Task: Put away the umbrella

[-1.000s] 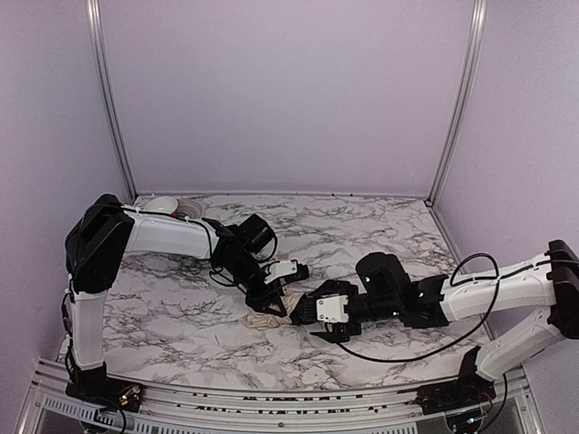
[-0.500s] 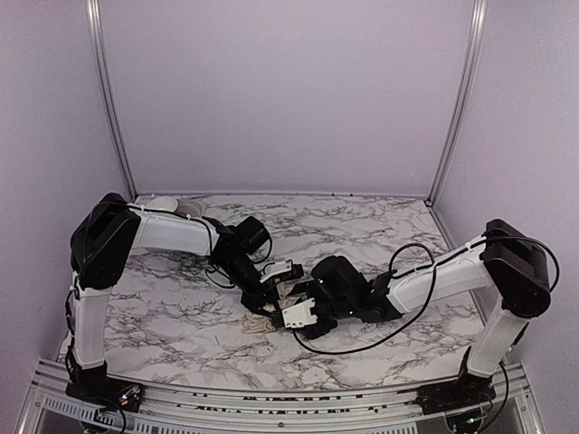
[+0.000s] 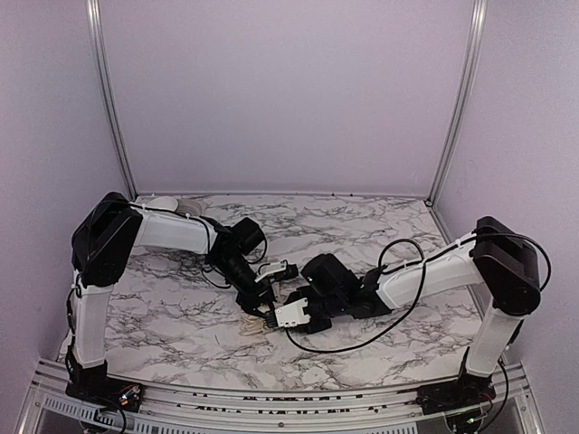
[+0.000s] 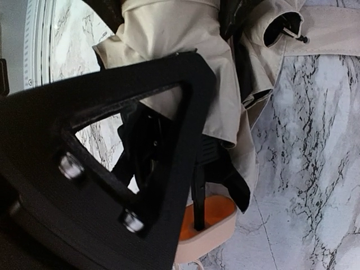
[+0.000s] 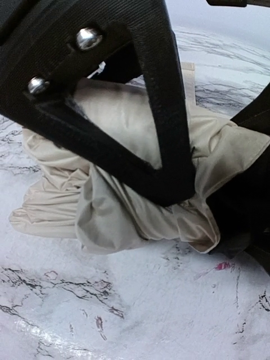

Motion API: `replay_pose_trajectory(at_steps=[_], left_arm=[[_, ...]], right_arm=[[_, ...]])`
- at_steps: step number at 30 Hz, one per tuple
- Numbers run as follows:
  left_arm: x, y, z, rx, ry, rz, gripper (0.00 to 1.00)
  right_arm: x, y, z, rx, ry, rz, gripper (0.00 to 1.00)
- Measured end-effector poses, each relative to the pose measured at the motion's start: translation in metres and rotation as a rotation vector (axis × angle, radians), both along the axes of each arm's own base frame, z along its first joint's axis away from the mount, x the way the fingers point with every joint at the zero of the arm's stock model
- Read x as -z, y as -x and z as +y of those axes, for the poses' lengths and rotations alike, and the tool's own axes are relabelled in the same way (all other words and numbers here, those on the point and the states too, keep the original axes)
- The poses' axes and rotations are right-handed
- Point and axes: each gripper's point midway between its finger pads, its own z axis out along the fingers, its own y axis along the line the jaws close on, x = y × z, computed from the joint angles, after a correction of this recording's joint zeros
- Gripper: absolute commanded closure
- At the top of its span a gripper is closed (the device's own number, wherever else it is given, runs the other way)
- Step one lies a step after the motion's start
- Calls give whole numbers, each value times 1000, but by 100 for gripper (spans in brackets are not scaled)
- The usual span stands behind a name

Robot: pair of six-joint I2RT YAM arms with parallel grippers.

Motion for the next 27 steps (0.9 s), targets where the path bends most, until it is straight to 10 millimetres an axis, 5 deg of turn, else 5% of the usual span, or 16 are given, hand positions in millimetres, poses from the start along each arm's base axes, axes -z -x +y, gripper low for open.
replay_pose_trajectory(at_steps=[2, 3, 11, 17, 21, 25, 27], left_arm=[[0, 0, 3, 4, 5, -1, 5], [0, 0, 4, 4, 6, -2, 1], [-24, -12, 37, -141, 58, -207, 1], [-68, -18, 60, -260, 201, -508, 1], [-81, 5, 56, -215, 227, -707, 1], [-69, 38, 48, -106, 207, -807, 1], [-64, 39, 49, -82, 181, -851, 1]], right_arm=[[-1, 0, 3, 1, -6, 22, 78], [-1, -1, 3, 4, -9, 32, 80], [-3, -14, 8, 54, -47, 202, 92], [-1, -16, 8, 84, -65, 361, 95], [0, -17, 10, 93, -89, 480, 96], [-1, -18, 12, 90, -110, 589, 97], [-2, -19, 11, 82, -121, 645, 97]])
